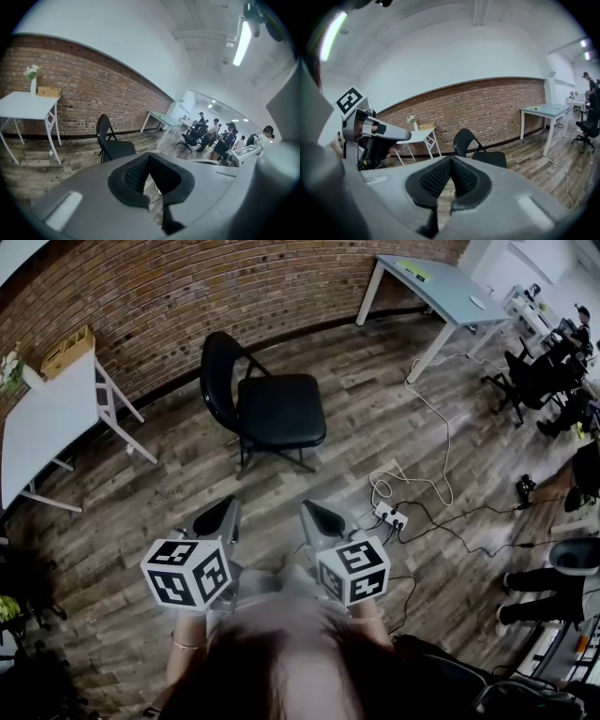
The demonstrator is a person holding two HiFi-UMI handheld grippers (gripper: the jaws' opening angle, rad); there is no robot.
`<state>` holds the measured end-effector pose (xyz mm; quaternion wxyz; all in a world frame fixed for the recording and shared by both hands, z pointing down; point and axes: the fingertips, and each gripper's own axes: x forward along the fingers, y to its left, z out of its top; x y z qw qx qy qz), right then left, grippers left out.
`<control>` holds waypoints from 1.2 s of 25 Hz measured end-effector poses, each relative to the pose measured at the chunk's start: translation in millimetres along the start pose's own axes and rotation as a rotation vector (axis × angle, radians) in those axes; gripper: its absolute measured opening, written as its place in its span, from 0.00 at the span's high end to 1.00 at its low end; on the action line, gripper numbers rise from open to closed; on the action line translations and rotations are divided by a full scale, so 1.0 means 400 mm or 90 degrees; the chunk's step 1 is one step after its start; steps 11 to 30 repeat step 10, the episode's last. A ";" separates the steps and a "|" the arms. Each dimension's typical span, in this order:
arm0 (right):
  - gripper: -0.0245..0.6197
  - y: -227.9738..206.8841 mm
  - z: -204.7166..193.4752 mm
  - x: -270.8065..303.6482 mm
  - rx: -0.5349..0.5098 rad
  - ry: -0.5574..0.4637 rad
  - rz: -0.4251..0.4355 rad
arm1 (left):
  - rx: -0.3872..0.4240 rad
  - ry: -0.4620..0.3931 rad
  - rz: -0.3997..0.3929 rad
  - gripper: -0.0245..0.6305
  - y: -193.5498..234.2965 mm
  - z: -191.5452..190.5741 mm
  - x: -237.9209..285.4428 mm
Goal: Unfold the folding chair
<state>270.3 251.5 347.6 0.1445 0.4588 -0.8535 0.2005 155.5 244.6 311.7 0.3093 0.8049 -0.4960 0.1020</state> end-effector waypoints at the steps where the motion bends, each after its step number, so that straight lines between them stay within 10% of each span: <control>1: 0.97 -0.002 0.000 0.002 0.001 0.001 0.000 | -0.012 0.007 -0.001 0.97 0.003 -0.004 0.003; 30: 0.97 -0.023 0.001 0.011 0.004 0.002 0.002 | -0.063 -0.020 -0.034 0.97 -0.014 0.005 0.014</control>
